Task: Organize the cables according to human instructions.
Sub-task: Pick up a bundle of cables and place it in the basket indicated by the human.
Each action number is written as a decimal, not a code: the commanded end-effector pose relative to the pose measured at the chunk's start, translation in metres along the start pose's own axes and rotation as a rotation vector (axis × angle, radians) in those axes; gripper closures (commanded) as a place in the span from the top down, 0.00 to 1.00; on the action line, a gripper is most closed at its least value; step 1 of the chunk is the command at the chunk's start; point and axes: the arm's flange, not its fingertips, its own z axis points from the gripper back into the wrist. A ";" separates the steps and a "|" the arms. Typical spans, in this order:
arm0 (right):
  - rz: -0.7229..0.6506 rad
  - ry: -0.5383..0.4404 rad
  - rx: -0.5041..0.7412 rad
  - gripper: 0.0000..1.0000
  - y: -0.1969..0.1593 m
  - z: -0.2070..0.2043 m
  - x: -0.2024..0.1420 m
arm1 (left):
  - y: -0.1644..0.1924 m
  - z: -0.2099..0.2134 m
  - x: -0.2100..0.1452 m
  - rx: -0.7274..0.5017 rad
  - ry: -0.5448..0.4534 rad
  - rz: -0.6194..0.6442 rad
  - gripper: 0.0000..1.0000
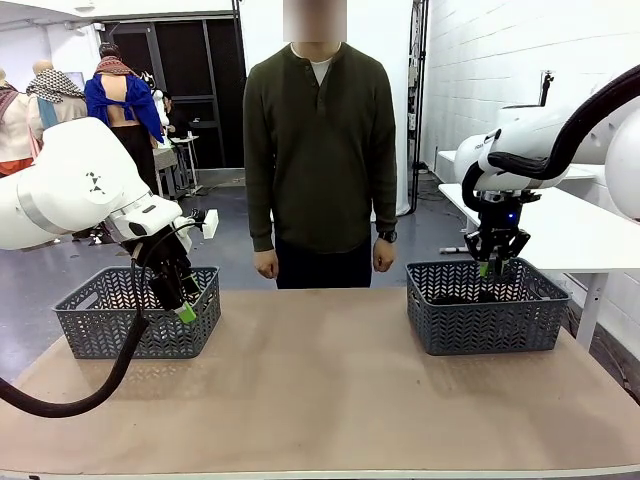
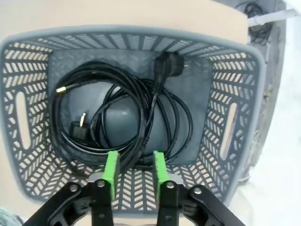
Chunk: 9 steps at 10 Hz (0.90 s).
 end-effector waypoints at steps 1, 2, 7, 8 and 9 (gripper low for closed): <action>-0.053 -0.013 -0.041 1.00 0.001 0.009 0.008 | -0.001 0.001 -0.001 0.002 0.002 0.001 1.00; -0.056 -0.018 -0.045 1.00 0.002 0.015 0.009 | -0.001 0.001 -0.001 0.002 0.002 0.001 1.00; -0.048 -0.010 -0.029 1.00 0.000 0.019 0.006 | -0.001 0.001 -0.001 0.002 0.002 0.001 1.00; -0.048 -0.010 -0.029 1.00 0.000 0.019 0.006 | -0.001 0.001 -0.001 0.002 0.002 0.001 1.00; -0.048 -0.010 -0.029 1.00 0.000 0.019 0.006 | -0.001 0.001 -0.001 0.002 0.002 0.001 1.00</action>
